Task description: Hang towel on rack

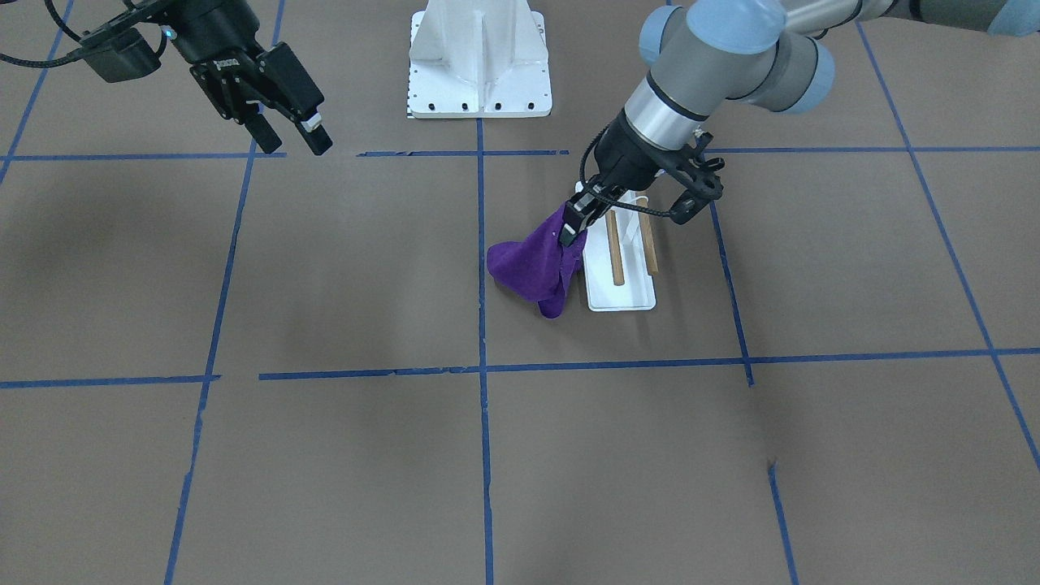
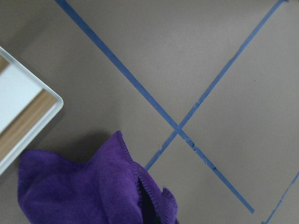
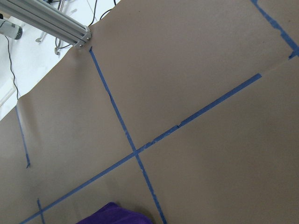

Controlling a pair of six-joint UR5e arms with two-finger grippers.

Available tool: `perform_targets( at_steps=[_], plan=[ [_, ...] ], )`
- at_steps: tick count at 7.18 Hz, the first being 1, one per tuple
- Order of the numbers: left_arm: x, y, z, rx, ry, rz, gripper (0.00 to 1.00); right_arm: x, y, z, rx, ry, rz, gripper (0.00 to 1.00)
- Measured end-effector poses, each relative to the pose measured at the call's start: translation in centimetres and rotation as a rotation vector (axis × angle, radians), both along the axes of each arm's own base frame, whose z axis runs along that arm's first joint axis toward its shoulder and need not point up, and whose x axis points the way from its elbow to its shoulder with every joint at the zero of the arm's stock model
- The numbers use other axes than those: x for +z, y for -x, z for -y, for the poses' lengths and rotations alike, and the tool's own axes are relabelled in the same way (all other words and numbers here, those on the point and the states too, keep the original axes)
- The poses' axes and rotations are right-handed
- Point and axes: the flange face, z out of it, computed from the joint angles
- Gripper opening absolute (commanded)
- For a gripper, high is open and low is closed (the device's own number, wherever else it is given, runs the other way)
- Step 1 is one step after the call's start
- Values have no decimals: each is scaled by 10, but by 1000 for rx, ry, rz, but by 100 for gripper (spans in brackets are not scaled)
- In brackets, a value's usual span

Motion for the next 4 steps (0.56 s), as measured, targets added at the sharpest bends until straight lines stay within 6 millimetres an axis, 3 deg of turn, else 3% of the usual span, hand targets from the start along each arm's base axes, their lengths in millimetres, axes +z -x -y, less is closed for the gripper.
perform_targets(
  at_steps=[4],
  plan=[
    [69,60,-37,-41,17,76,0,27,-7,16,2,-20,-78,100]
  ],
)
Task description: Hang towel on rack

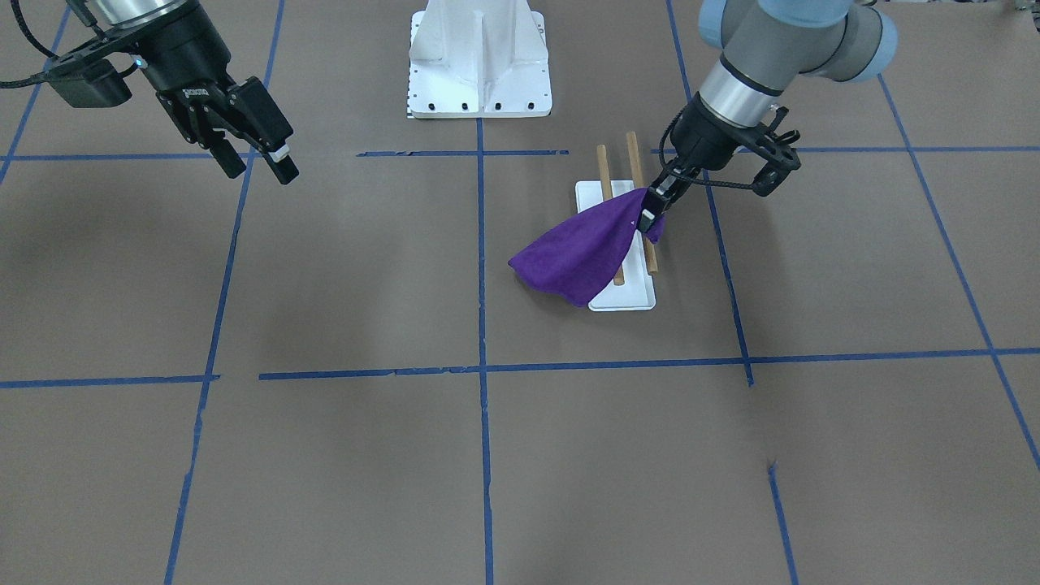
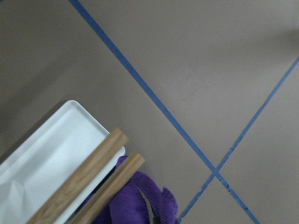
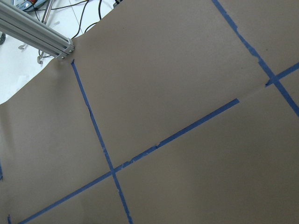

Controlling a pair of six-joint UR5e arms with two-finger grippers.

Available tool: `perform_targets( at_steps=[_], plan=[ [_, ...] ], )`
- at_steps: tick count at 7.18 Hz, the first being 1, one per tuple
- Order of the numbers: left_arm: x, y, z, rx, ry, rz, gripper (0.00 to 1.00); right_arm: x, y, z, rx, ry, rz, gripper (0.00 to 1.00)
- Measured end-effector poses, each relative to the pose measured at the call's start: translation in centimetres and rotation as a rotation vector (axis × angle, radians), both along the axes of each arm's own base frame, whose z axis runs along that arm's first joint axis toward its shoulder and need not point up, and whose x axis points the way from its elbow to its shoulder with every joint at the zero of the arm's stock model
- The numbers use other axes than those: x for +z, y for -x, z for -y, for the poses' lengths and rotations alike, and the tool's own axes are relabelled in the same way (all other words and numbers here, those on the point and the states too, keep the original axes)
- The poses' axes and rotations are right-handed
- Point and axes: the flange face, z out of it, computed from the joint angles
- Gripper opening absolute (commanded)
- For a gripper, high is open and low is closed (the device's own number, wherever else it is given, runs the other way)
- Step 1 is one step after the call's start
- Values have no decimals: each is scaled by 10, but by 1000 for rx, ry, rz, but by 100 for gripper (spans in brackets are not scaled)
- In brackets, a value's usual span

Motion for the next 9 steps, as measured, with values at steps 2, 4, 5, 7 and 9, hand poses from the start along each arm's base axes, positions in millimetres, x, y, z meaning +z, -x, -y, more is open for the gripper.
perform_targets(
  at_steps=[2,4,5,7,9],
  plan=[
    [35,40,-11,4,-45,70,0,8,-2,9,-2,-12,-28,100],
    [55,55,-12,12,-68,116,0,22,-8,13,-8,-11,-57,100],
    [61,57,-12,14,-67,126,0,30,-12,14,-16,-23,-79,100],
    [71,54,-9,17,-56,143,0,36,-14,15,-25,-35,-98,100],
    [86,45,-5,26,-38,165,11,38,-15,15,-26,-35,-102,100]
  ],
)
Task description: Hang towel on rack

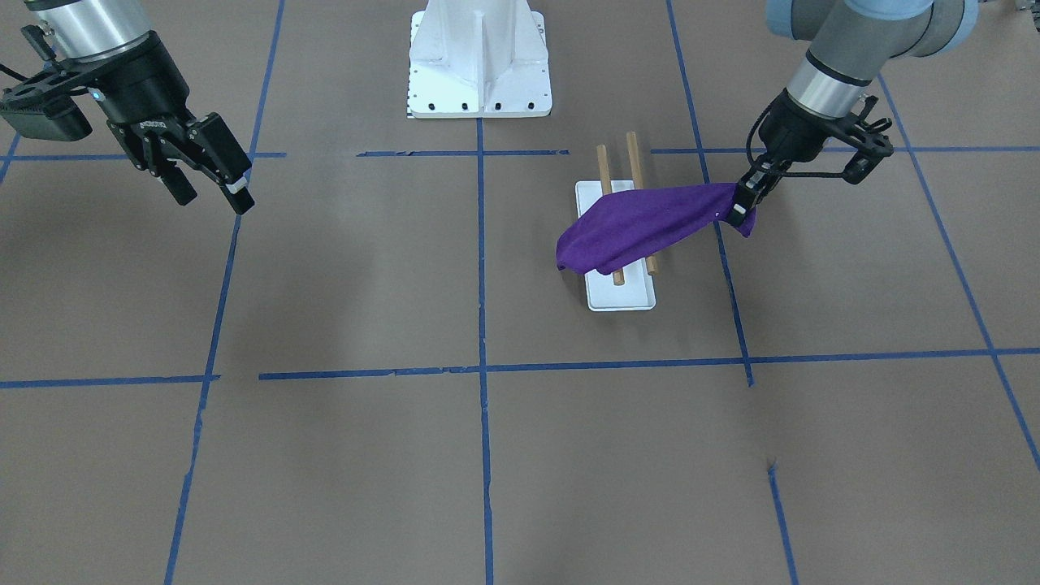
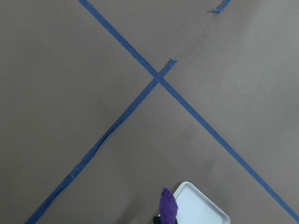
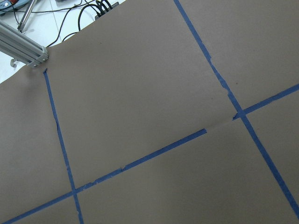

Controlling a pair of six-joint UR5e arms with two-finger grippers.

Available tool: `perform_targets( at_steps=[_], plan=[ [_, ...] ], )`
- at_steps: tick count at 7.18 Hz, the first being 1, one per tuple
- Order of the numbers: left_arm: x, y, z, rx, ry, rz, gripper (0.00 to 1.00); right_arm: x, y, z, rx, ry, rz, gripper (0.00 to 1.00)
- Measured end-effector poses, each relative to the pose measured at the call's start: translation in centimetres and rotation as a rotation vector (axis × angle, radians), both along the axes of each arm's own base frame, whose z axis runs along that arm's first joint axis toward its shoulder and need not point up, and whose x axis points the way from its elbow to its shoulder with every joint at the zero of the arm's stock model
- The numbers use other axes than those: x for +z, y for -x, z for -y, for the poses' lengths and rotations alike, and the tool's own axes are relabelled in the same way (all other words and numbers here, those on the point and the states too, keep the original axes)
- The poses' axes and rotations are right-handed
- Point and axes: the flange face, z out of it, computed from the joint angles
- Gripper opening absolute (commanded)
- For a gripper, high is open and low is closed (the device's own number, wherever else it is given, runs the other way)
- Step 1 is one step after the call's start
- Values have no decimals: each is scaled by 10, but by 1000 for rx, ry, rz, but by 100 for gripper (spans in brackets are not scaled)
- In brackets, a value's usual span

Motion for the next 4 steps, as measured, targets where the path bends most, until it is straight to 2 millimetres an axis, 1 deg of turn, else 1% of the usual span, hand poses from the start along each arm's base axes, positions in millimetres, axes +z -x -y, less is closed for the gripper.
perform_targets(
  at_steps=[1,2,4],
  plan=[
    [9,-6,2,4,13,14,38,0,0,0,0,0,-1,100],
    [20,-12,5,9,27,31,99,0,0,0,0,0,-1,100],
    [37,-22,6,12,29,55,100,0,0,0,0,0,-1,100]
  ],
)
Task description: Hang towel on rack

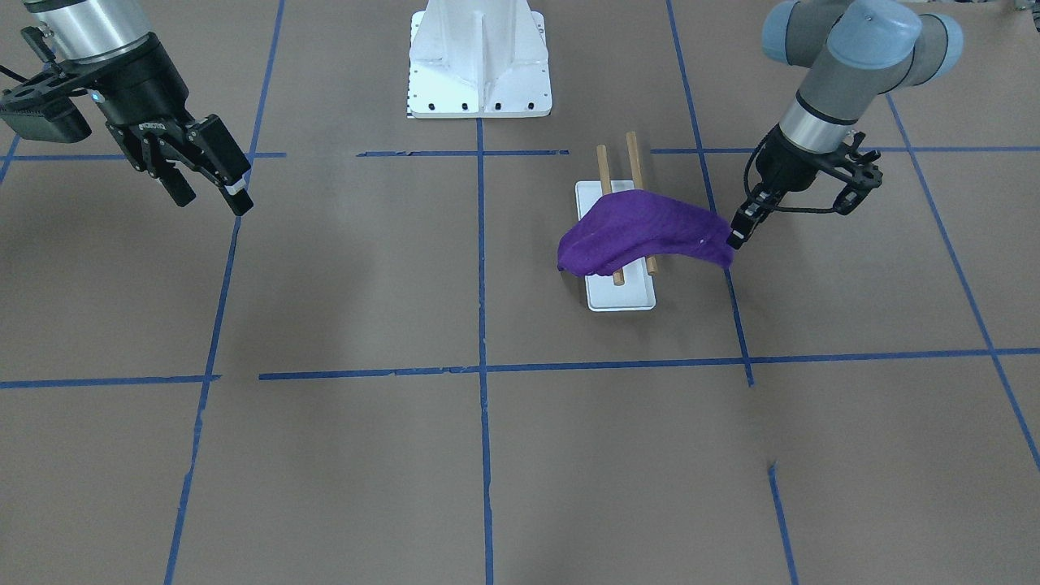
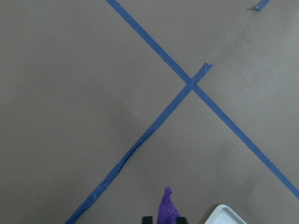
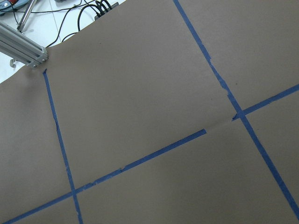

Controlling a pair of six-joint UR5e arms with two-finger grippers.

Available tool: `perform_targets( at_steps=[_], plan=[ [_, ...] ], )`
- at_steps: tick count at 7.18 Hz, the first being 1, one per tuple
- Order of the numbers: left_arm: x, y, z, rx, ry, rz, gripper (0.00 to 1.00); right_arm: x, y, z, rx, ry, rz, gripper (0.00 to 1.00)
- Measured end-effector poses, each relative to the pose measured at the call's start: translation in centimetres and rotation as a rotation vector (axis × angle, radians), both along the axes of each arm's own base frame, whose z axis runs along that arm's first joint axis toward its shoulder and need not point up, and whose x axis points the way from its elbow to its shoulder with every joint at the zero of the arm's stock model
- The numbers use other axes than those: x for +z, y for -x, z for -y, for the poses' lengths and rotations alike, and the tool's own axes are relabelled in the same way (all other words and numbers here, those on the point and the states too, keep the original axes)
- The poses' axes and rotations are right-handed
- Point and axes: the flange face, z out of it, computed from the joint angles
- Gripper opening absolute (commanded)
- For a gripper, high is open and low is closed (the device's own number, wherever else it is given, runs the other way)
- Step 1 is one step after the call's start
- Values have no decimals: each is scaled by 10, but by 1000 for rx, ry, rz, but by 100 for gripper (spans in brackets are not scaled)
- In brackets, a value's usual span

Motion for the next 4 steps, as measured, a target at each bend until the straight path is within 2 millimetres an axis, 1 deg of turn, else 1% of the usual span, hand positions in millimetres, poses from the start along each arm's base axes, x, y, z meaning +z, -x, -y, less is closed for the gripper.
perform_targets(
  at_steps=[2,3,4],
  plan=[
    [10,0,2,21,-50,25,100,5,-2,0,-1,5,-8,100],
    [15,4,1,65,-107,51,100,15,-7,1,-10,-1,-31,100],
    [23,12,0,117,-173,87,100,29,-16,3,-32,-27,-74,100]
  ],
)
